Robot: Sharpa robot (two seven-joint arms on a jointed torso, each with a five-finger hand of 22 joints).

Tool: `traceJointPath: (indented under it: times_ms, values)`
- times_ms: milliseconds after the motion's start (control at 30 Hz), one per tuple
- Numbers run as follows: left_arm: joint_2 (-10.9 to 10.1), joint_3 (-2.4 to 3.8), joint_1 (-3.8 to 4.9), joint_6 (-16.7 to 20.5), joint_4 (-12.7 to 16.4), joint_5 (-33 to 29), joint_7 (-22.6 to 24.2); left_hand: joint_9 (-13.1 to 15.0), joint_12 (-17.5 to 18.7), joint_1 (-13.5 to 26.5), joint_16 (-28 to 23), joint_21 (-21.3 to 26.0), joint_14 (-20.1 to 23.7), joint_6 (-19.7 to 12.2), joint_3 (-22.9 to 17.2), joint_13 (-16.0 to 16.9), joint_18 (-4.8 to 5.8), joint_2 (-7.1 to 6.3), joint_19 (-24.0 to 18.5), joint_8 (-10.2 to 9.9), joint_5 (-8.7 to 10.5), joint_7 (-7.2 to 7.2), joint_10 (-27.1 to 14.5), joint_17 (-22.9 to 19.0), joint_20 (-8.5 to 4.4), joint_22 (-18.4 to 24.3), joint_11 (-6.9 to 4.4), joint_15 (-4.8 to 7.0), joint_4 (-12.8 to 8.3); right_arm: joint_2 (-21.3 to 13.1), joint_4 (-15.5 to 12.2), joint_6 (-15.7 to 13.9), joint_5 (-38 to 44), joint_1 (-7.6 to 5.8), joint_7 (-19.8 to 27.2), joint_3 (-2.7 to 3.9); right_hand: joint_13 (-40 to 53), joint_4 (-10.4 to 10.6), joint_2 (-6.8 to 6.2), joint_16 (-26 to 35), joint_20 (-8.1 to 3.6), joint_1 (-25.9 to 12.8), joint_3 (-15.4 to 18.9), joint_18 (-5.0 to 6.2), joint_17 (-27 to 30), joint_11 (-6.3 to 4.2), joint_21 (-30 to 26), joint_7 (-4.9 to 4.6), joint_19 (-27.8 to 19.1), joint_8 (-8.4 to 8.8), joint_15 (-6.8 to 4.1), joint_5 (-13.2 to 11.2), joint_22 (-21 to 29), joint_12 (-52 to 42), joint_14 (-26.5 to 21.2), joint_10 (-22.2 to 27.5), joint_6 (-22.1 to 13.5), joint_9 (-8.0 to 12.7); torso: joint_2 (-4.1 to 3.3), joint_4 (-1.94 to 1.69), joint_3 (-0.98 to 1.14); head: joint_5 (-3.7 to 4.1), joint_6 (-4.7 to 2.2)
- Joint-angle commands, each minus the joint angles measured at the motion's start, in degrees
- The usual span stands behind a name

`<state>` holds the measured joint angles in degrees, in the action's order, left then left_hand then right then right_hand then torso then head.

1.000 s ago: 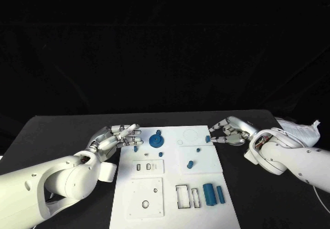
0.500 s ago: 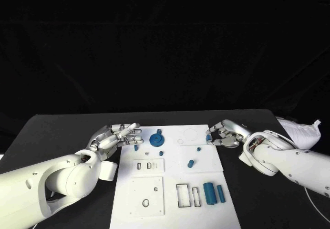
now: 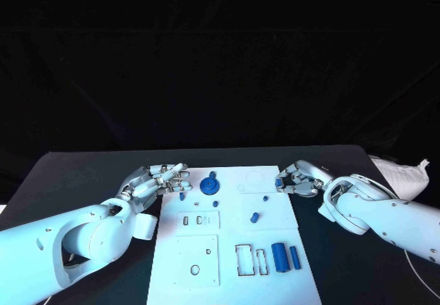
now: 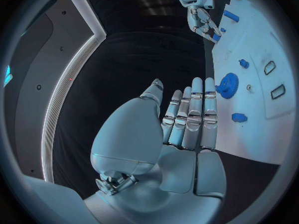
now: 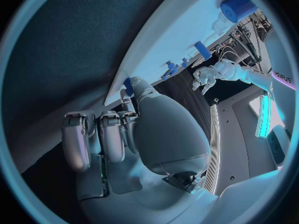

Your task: Assemble the parts on the task board

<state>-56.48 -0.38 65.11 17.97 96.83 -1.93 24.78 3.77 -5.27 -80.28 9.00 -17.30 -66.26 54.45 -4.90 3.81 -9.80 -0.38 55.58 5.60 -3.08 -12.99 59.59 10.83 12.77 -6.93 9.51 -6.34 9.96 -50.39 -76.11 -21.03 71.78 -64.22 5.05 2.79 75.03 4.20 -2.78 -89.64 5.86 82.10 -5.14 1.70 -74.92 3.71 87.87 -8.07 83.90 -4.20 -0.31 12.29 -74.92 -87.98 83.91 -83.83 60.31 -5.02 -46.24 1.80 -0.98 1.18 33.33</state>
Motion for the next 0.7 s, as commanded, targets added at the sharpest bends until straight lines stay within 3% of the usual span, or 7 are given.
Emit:
traceJointPath:
  times_ms: [33, 433, 700]
  values:
    - [0.13, 0.04, 0.02, -1.08, 0.04, -0.12, 0.54, -0.02, 0.25, -0.20, -0.24, 0.26, 0.01, 0.23, -0.03, -0.01, -0.67, 0.40, 0.34, -0.28, -0.01, -0.33, -0.04, 0.06, 0.02, 0.09, 0.40, -0.28, -0.34, 0.14, 0.05, 1.15, 0.90, 0.12, -0.38, -0.02, 13.90, -0.07, 0.71, -0.36, -0.16, 0.08, -0.60, -0.80, -15.08, -0.47, 0.37, 0.07, 3.71, -0.42, -0.33, -0.24, -11.27, -0.49, 6.09, -5.31, 0.73, -0.11, 0.02, -0.01, 0.00, 0.00, 0.01]
    - [0.12, 0.04, 0.01, -1.10, 0.02, -0.12, 0.49, -0.02, 0.25, -0.20, -0.24, 0.26, 0.01, 0.23, -0.03, -0.01, -0.67, 0.40, 0.34, -0.28, -0.01, -0.33, -0.04, 0.06, 0.02, 0.09, 0.40, -0.28, -0.34, 0.49, 0.01, 0.99, 0.94, 0.16, -0.46, -0.02, 14.41, -0.22, 1.08, -0.36, -0.44, -0.24, -1.10, -0.91, -15.08, -0.81, 0.59, 0.47, 4.00, -0.53, -0.65, -0.51, -11.74, -1.22, 6.09, -5.72, 1.78, -0.23, 0.01, -0.02, -0.02, 0.38, 0.22]
    - [0.11, 0.03, 0.01, -1.09, -0.03, -0.12, 0.44, -0.02, 0.25, -0.20, -0.24, 0.26, 0.01, 0.23, -0.03, -0.01, -0.67, 0.40, 0.34, -0.28, -0.01, -0.33, -0.04, 0.06, 0.02, 0.09, 0.40, -0.28, -0.34, 0.62, -0.57, -0.65, -0.86, 0.16, -0.26, -0.01, 14.91, -0.15, 1.95, -0.36, -1.11, -1.19, -1.95, -1.00, -15.08, -1.87, 0.78, 1.74, 4.26, -1.55, -1.46, 0.53, -12.15, -1.93, 6.09, -6.12, 4.77, -0.87, 0.03, -0.01, 0.02, 0.34, 0.26]
